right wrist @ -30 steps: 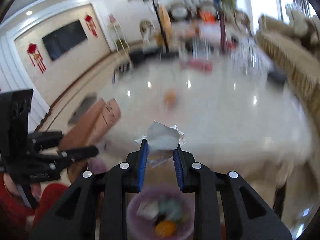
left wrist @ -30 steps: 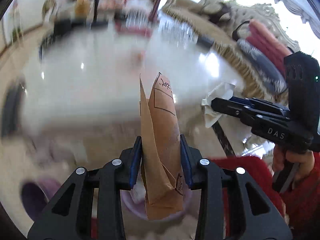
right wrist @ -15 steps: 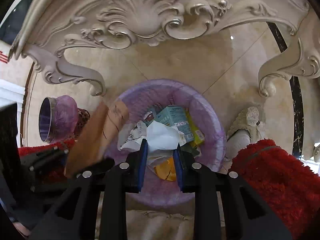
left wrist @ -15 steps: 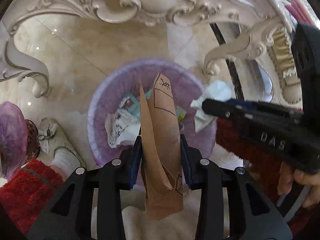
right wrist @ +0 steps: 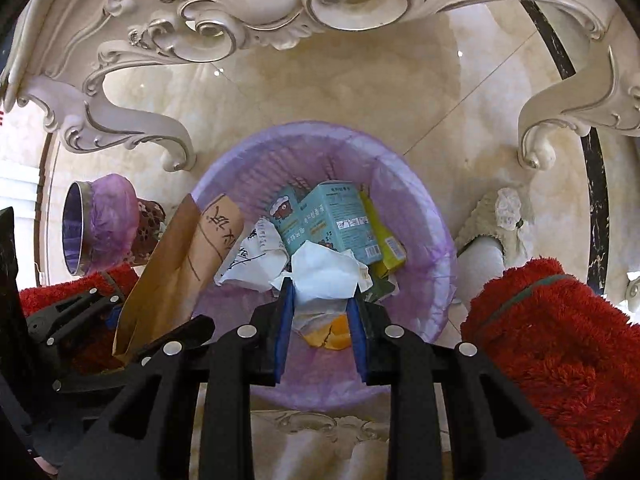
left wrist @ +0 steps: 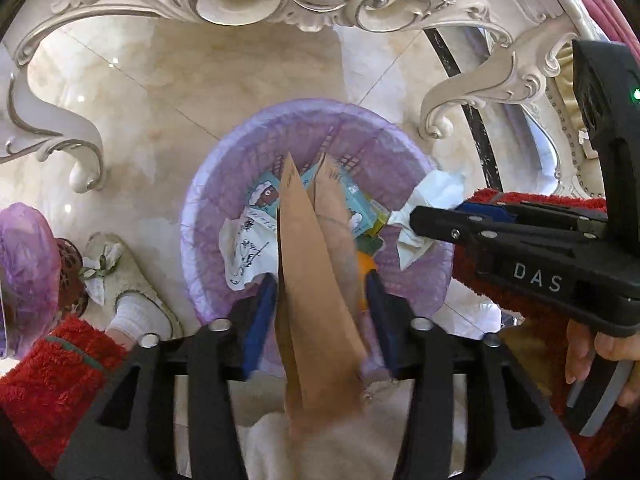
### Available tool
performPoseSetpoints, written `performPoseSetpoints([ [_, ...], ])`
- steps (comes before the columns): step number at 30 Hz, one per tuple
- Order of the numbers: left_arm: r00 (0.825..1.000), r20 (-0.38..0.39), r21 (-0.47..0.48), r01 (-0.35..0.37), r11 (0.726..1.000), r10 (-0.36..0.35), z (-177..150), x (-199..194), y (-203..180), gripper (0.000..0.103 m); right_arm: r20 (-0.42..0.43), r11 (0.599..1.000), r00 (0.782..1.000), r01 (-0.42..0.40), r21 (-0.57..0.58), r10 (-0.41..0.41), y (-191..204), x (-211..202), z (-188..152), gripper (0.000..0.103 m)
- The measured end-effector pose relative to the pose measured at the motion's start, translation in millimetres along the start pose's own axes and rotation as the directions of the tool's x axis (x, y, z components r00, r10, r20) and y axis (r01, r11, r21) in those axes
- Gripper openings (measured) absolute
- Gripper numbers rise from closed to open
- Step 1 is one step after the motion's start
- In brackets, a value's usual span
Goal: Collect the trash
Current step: 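Carry the paper bag and tissue over the purple bin and release both, then grasp the clear bread packet with the left tool while the right tool grasps the red snack wrapper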
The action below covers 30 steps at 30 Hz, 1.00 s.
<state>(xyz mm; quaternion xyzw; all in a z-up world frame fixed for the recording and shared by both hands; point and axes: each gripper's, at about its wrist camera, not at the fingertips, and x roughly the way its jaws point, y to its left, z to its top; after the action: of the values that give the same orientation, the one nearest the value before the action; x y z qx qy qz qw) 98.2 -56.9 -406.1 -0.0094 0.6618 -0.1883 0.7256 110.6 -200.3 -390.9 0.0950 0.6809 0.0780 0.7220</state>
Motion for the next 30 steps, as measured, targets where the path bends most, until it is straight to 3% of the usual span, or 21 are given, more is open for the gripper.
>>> performPoseSetpoints([
  [3,1.0,0.012,-0.004,-0.012,1.0,0.012,1,-3,2,0.062,-0.003,1.0,1.0,0.014,-0.004,-0.014,0,2,0,0.026],
  [5,1.0,0.015,-0.004,-0.017,1.0,0.017,1,-4,3,0.064,-0.009,1.0,1.0,0.019,-0.009,-0.019,2,2,0,0.041],
  [10,0.999,0.026,-0.001,-0.029,1.0,0.029,1,-8,2,0.067,-0.002,0.999,0.999,0.034,-0.012,-0.034,3,0,0,0.056],
  [18,0.991,0.13,0.007,-0.043,0.999,0.042,1,-43,-1,0.07,0.09,1.0,0.996,-0.012,0.006,0.011,-1,-28,-3,0.056],
  [22,0.975,0.215,0.006,-0.056,0.998,0.054,-1,-73,-4,0.07,0.151,0.998,0.987,-0.059,0.005,0.057,1,-54,-6,0.056],
  [26,0.93,0.361,0.008,-0.08,0.997,0.072,6,-124,-9,0.07,0.285,0.99,0.949,-0.112,-0.083,0.131,8,-108,-13,0.056],
  [30,0.85,0.513,-0.002,-0.144,0.99,0.124,40,-178,-25,0.081,0.465,0.971,0.866,-0.086,-0.221,0.183,4,-185,16,0.056],
])
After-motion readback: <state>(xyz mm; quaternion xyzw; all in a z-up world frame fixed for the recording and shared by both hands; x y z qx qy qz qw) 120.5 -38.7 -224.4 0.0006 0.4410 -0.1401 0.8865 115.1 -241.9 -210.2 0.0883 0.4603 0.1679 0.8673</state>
